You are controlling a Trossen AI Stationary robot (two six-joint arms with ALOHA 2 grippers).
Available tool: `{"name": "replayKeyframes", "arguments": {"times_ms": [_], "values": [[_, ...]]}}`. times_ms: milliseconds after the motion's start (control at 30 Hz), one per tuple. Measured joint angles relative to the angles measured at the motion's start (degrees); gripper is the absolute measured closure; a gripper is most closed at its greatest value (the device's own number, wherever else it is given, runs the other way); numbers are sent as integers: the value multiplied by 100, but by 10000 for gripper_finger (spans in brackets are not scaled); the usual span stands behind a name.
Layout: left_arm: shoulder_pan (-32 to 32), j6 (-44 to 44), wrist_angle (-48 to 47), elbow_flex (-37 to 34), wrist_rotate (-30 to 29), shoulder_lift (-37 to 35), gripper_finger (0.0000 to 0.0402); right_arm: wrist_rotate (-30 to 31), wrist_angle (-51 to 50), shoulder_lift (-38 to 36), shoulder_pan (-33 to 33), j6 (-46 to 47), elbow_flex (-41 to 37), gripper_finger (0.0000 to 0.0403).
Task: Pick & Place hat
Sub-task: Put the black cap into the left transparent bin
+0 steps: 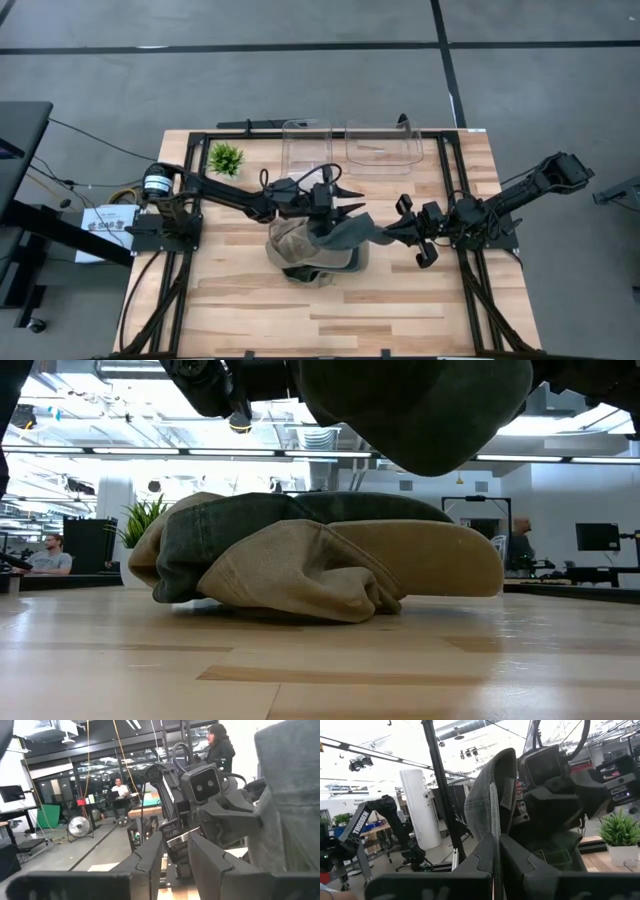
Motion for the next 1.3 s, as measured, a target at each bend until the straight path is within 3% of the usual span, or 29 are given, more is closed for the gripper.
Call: {"name": "replayKeyframes", "arguments": {"times_ms": [1300], "values": [[431,16,-345,0,-1,-168,309,4,-35,0,-4,-9,0,396]]}}
